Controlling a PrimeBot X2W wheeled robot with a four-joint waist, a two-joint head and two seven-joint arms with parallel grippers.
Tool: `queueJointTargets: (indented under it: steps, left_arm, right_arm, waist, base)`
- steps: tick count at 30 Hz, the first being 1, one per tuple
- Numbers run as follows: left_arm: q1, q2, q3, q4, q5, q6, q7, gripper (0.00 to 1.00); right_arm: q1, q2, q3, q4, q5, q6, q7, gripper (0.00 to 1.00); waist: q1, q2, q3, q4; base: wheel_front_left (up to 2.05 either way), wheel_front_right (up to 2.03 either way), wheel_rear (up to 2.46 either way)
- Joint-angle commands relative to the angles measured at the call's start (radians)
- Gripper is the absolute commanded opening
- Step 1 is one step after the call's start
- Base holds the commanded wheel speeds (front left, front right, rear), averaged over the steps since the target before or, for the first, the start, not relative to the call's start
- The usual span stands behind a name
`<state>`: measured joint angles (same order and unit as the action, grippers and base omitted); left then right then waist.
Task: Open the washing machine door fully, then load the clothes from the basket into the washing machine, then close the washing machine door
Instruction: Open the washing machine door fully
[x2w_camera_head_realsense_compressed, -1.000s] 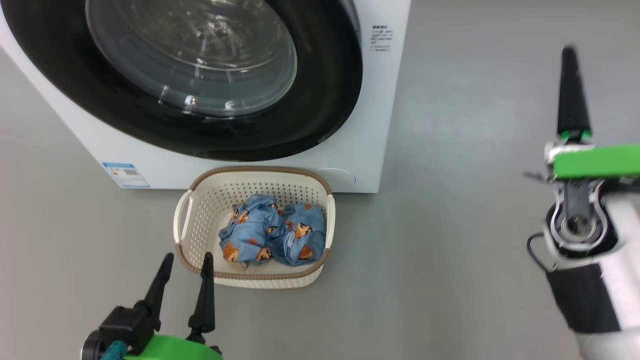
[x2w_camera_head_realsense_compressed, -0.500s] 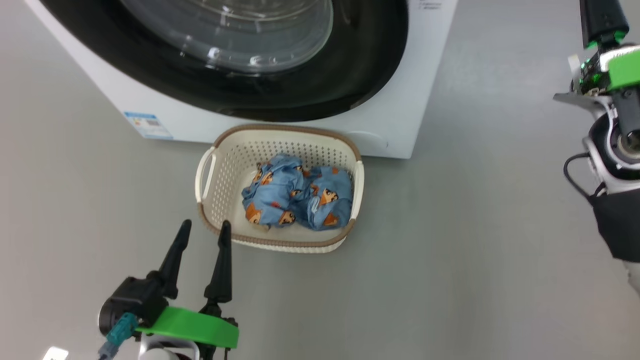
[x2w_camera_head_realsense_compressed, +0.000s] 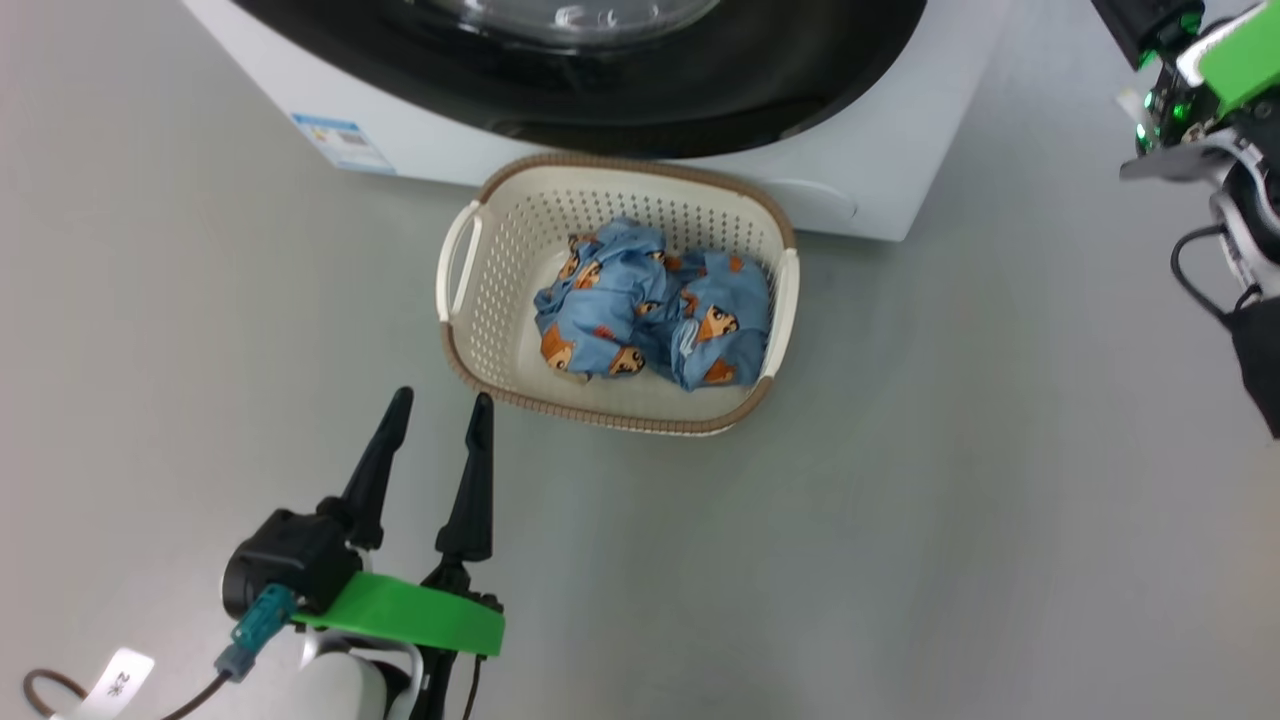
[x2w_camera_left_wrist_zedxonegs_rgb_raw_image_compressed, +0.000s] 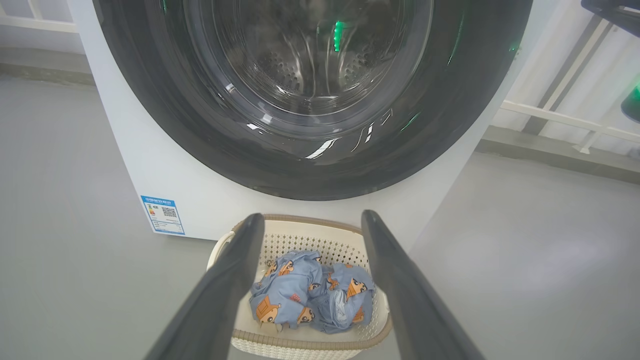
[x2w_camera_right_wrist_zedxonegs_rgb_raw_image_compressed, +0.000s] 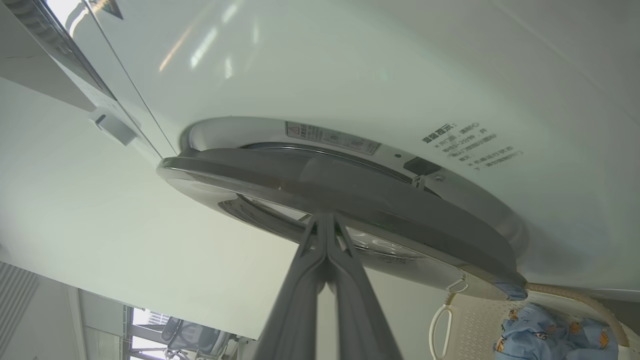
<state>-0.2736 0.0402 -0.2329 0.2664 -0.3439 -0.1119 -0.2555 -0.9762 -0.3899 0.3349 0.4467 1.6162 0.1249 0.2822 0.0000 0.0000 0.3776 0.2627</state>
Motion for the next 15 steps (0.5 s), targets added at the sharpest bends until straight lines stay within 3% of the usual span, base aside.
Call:
queueJointTargets:
  steps: [1, 15]
  left_arm:
    - [-0.026, 0.010, 0.020, -0.024, -0.013, 0.010, -0.006, 1.00]
    - [-0.073, 0.010, -0.045, -0.042, -0.045, 0.022, -0.006, 1.00]
  right_arm:
    - [-0.028, -0.001, 0.005, -0.021, 0.006, 0.006, 0.015, 0.00]
    - [-0.153, 0.003, -0.047, 0.018, -0.019, 0.006, 0.061, 0.00]
  waist:
    - [0.0000, 0.0000, 0.036, 0.023]
    - [0.0000, 0.0000, 0.124, 0.072]
  base:
    - [0.00, 0.00, 0.00]
    - [0.00, 0.00, 0.00]
